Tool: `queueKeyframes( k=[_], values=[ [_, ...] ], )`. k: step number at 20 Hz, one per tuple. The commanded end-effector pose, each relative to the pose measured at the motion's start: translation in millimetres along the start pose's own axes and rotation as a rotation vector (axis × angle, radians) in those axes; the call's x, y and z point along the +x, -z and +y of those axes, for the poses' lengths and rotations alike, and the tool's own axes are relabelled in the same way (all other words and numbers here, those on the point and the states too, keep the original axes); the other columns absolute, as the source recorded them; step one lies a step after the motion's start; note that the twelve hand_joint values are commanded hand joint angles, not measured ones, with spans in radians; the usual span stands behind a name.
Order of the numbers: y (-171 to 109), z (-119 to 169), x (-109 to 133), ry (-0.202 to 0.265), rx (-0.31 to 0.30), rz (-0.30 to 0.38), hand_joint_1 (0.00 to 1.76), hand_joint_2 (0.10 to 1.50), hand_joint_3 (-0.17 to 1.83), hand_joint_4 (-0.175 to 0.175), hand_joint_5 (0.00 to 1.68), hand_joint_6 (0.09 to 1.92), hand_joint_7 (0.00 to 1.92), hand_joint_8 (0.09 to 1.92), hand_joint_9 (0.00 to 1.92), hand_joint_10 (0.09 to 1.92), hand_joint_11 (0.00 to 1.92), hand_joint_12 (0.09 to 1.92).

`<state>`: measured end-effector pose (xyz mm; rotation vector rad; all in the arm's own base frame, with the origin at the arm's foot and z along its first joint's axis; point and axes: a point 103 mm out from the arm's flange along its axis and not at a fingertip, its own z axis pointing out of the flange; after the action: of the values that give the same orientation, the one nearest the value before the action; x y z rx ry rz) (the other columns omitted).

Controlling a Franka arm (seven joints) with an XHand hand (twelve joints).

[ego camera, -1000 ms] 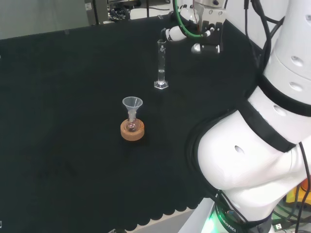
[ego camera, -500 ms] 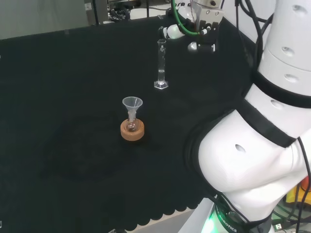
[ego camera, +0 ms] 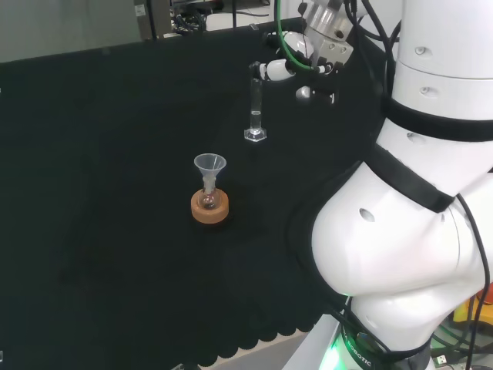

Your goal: Pick up the graduated cylinder.

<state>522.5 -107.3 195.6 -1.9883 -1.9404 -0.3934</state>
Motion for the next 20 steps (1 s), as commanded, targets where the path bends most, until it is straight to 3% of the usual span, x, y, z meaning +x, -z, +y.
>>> queueKeyframes(
  k=[1,16,20],
  values=[
    [-11,10,-16,0.09,-0.019,0.091,0.67,0.86,0.36,-0.034,0.33,0.09,0.17,0.6,0.38,0.61,0.18,1.36],
    [-52,18,-30,0.243,0.011,0.312,0.85,0.76,0.49,-0.032,0.42,0.09,0.23,0.59,0.45,0.59,0.21,1.36],
    [-66,23,-34,0.277,0.01,0.404,0.87,0.74,0.54,-0.033,0.42,0.09,0.22,0.6,0.46,0.58,0.23,1.34]
  ],
)
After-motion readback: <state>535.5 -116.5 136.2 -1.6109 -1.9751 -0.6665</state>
